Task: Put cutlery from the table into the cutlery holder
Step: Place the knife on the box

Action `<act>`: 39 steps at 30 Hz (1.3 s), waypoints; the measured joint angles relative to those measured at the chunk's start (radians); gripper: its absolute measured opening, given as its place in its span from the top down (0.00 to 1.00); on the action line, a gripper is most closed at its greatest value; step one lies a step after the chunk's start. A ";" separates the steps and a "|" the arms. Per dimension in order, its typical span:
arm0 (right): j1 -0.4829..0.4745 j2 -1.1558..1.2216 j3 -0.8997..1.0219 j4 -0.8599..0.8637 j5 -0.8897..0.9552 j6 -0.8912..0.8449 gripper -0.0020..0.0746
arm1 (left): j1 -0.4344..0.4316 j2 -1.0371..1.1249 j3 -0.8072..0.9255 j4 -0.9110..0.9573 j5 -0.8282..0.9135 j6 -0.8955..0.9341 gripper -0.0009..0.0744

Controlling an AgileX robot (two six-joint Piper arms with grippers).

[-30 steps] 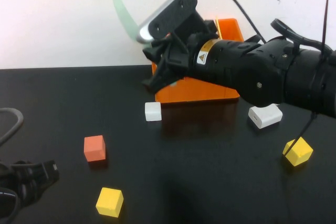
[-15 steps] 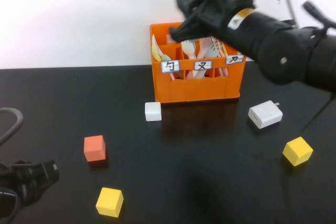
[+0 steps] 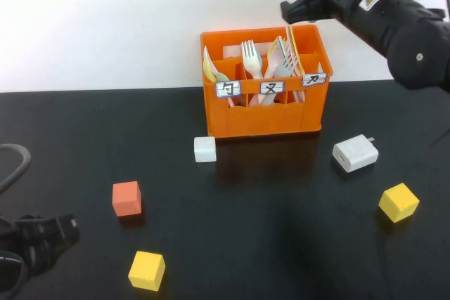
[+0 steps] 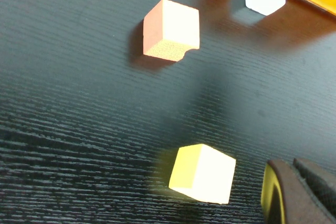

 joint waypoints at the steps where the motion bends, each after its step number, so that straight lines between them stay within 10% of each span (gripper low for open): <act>1: -0.008 0.006 0.000 0.000 -0.009 -0.001 0.82 | 0.000 0.000 0.000 0.000 0.000 0.000 0.99; 22: -0.021 0.196 0.000 -0.010 -0.111 -0.002 0.82 | 0.000 0.000 0.000 -0.012 0.000 0.000 0.99; 32: -0.021 0.196 0.000 -0.006 -0.039 0.002 0.46 | 0.000 0.000 0.000 -0.015 0.000 0.000 0.99; 39: -0.021 0.118 0.000 -0.006 0.040 -0.001 0.62 | 0.000 -0.014 0.000 -0.129 -0.027 0.154 0.99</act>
